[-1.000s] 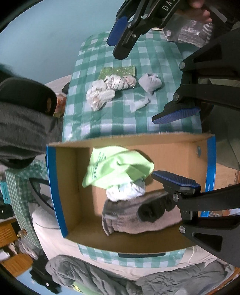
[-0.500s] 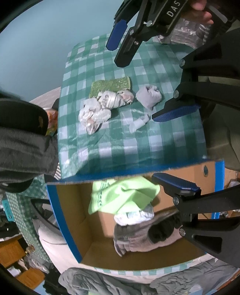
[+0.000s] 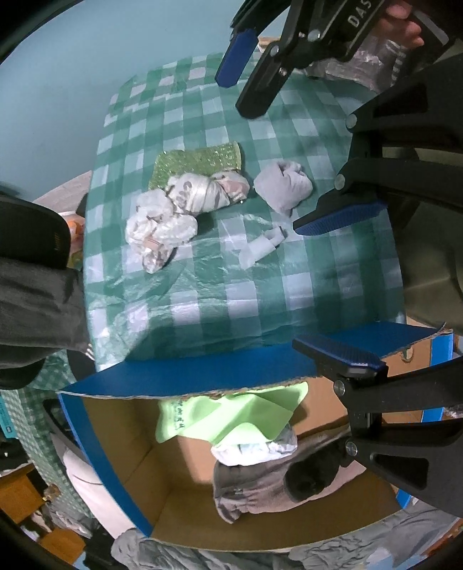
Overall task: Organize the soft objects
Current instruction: 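Move both tools back over the table toward the grey sock and white item, then close the right tool on the grey sock and lift it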
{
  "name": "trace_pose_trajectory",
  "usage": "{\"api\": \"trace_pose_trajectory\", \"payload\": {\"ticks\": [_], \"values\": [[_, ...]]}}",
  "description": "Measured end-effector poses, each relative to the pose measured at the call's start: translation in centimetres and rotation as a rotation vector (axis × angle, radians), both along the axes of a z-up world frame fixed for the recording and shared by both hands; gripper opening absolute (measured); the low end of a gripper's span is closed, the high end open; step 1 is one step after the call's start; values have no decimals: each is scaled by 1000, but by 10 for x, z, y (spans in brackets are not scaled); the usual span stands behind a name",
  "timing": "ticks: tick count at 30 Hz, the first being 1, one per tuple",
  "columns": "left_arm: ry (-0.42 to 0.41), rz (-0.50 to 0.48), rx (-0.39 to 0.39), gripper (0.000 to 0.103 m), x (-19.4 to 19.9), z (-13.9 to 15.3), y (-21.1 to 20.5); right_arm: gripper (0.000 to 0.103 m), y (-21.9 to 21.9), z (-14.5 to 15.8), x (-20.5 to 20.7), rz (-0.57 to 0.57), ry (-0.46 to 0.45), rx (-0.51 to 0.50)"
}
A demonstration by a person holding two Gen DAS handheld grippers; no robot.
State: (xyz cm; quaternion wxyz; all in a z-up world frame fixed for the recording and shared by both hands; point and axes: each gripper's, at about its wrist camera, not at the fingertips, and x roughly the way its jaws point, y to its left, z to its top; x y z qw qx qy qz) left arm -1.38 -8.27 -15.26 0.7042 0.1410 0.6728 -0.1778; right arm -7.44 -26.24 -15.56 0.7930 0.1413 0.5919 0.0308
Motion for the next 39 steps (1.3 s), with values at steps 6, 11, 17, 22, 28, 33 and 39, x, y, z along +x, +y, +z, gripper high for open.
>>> {"api": "trace_pose_trajectory", "payload": {"ticks": [6,11,17,22,28,33,39], "values": [[9,-2,9,59,-1,-8,2,62,-1,-4,-1,2,9,3],[12,9,14,59,-2,-11,6,62,1,-9,-2,7,18,6],[16,43,22,59,-1,-15,21,62,7,-15,-3,18,28,12],[19,84,30,59,4,-19,35,62,11,-23,-5,31,44,17],[19,96,30,59,3,-19,39,62,17,-37,-7,56,72,19],[22,54,20,60,-5,-19,29,62,22,-49,-10,69,89,22],[34,10,25,64,-11,-28,16,62,27,-61,-12,83,103,26]]}}
